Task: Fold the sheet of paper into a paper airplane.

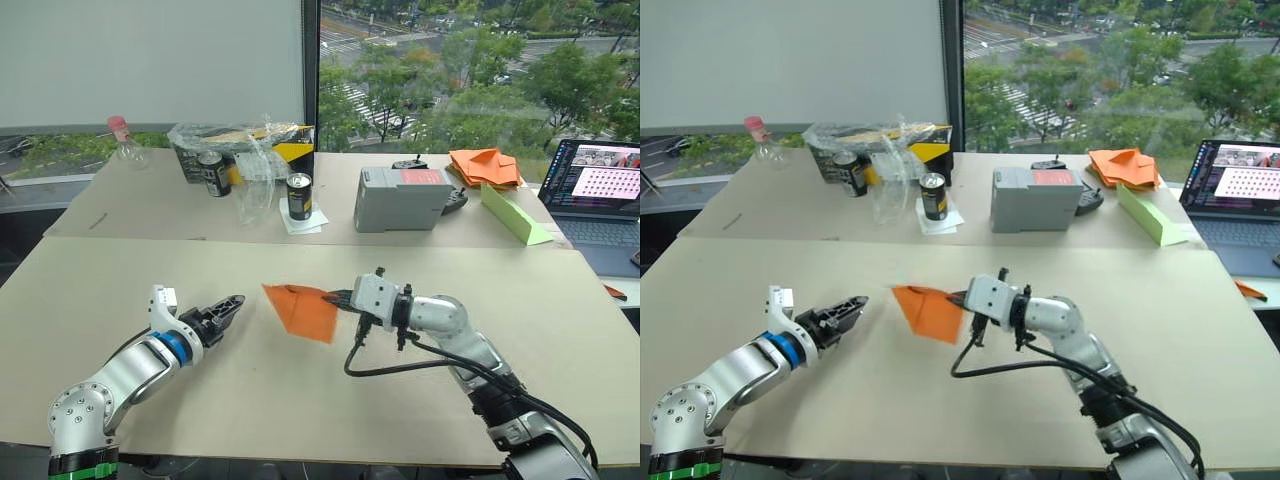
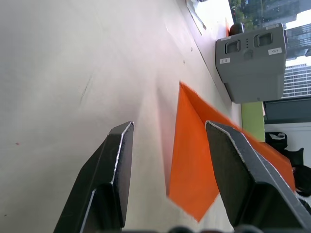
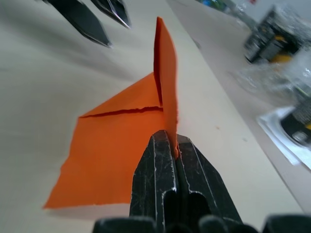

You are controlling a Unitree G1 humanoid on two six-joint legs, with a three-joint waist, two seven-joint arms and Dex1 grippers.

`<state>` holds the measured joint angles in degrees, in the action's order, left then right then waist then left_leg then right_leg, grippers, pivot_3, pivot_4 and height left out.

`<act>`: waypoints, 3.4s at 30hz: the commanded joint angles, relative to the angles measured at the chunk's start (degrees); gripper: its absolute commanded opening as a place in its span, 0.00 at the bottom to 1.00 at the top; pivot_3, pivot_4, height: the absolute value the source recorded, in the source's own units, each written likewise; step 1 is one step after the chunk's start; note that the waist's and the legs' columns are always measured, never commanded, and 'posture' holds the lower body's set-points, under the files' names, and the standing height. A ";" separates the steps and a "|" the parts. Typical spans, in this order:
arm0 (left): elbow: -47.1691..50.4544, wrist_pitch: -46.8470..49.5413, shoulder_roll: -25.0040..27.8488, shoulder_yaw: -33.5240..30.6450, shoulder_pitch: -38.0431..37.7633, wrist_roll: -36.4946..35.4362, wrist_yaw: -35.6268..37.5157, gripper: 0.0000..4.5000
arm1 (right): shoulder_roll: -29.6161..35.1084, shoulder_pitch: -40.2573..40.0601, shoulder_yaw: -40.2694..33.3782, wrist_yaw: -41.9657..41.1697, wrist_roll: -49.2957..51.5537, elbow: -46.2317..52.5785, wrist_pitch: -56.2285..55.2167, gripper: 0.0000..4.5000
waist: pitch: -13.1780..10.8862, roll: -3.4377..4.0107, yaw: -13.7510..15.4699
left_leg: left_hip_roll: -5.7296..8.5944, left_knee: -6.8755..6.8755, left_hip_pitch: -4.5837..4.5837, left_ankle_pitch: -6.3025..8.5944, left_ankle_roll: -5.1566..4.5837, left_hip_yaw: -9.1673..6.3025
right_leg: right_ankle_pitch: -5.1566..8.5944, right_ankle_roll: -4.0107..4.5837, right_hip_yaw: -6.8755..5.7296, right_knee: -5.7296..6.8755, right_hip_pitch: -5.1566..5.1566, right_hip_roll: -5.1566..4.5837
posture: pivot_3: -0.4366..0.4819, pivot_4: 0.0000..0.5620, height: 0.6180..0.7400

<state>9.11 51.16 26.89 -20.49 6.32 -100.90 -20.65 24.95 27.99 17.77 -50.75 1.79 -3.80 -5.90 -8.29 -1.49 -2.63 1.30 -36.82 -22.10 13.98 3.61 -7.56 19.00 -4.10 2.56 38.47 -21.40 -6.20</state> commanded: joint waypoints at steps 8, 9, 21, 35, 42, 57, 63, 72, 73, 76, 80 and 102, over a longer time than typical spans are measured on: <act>0.14 1.00 2.56 0.96 1.52 0.09 2.78 0.55 | 3.05 -2.45 3.06 -3.00 -5.63 -0.82 -12.23 0.01 | 0.00 0.00 0.08 | 0.01 -0.01 0.04 0.00 0.00 0.00 | 0.00 0.00 -0.01 -0.03 0.04 0.00 | 0.48 0.27 1.00; 0.14 1.20 2.93 1.18 1.68 0.40 3.15 0.55 | 2.93 -2.46 3.41 -2.62 -6.41 -1.51 -13.49 0.01 | 0.00 0.00 0.07 | 0.01 0.00 0.04 -0.01 0.01 0.00 | 0.00 0.00 -0.01 -0.03 0.04 0.00 | 0.48 0.27 1.00; 3.14 5.81 9.46 6.95 2.44 12.64 14.90 0.55 | 2.62 -3.57 4.23 -1.15 -8.63 -3.22 -17.50 0.01 | 0.00 0.00 0.08 | 0.02 0.00 0.04 -0.09 0.15 0.01 | 0.00 0.00 -0.01 -0.03 0.05 0.00 | 0.48 0.27 1.00; 4.57 9.05 11.81 12.33 9.47 26.93 29.90 0.00 | 2.23 -4.48 4.28 -0.42 -9.39 -2.52 -17.11 0.00 | -0.01 0.01 0.02 | 0.02 0.01 0.04 -0.04 0.06 0.01 | 0.00 0.00 -0.03 -0.06 0.08 0.01 | 0.48 0.27 1.00; 3.87 11.16 13.71 17.62 10.02 35.52 38.93 0.00 | 2.00 -4.44 4.36 0.02 -9.73 -2.42 -16.95 0.00 | -0.01 0.01 -0.01 | 0.02 0.01 0.05 -0.04 0.06 0.01 | 0.00 0.00 -0.03 -0.05 0.08 0.01 | 0.48 0.27 1.00; -3.37 11.54 10.83 20.56 14.77 48.69 47.75 0.00 | 2.19 -5.35 4.31 0.62 -10.23 -1.07 -16.60 0.00 | -0.01 0.01 -0.08 | 0.02 0.00 0.05 -0.03 0.04 0.00 | 0.00 0.00 -0.05 -0.02 0.08 0.01 | 0.48 0.27 1.00; -2.35 12.17 9.48 22.99 13.12 52.24 50.18 0.00 | 2.32 -5.66 4.51 0.06 -10.10 -0.53 -16.05 0.00 | -0.01 0.01 -0.01 | 0.02 0.00 0.05 -0.02 0.04 0.00 | 0.00 0.00 -0.05 -0.02 0.09 0.01 | 0.48 0.27 1.00; -1.90 12.99 7.26 23.22 11.65 55.35 51.40 0.00 | 4.03 -6.12 5.28 -0.57 -12.40 -1.61 -15.35 0.20 | 0.00 0.02 0.19 | 0.03 -0.02 0.18 0.02 -0.03 -0.01 | 0.00 0.00 -0.06 -0.03 0.25 0.00 | 0.48 0.27 1.00; -2.01 13.10 7.13 23.05 11.69 55.53 51.50 0.00 | 4.03 -6.18 5.22 -0.26 -12.48 -1.48 -15.51 0.27 | 0.00 0.02 0.17 | 0.03 -0.03 0.18 0.02 -0.03 0.00 | 0.00 -0.01 -0.06 -0.03 0.25 0.00 | 0.48 0.27 1.00; -2.28 13.16 6.99 22.86 11.72 56.15 51.82 0.00 | 4.31 -6.48 5.03 -0.56 -11.58 -0.64 -15.93 0.51 | 0.00 0.03 0.15 | 0.02 -0.02 0.26 0.03 -0.05 0.00 | 0.00 -0.01 -0.06 -0.03 0.30 0.00 | 0.48 0.27 1.00; -2.64 13.28 6.78 22.60 11.82 56.83 52.13 0.00 | 5.59 -7.86 3.87 -1.45 -9.17 2.25 -15.47 0.58 | 0.00 0.02 0.22 | 0.02 -0.02 0.27 0.04 -0.07 -0.01 | 0.00 -0.01 -0.06 -0.03 0.33 0.00 | 0.48 0.27 1.00; -5.77 13.78 6.35 22.65 13.40 59.30 54.36 0.00 | 4.37 -12.06 2.49 0.27 -7.60 8.78 -15.53 0.58 | 0.00 0.03 0.21 | 0.02 -0.03 0.36 0.16 -0.28 0.00 | 0.01 -0.01 -0.06 0.02 0.37 0.00 | 0.48 0.27 1.00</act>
<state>4.80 63.08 33.23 0.78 20.38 -43.94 34.45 29.54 15.18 20.52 -50.89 -7.30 3.49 -20.58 -8.29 -1.46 -2.42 1.33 -36.85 -21.74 14.14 3.34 -7.56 19.00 -4.11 2.50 38.49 -21.03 -6.20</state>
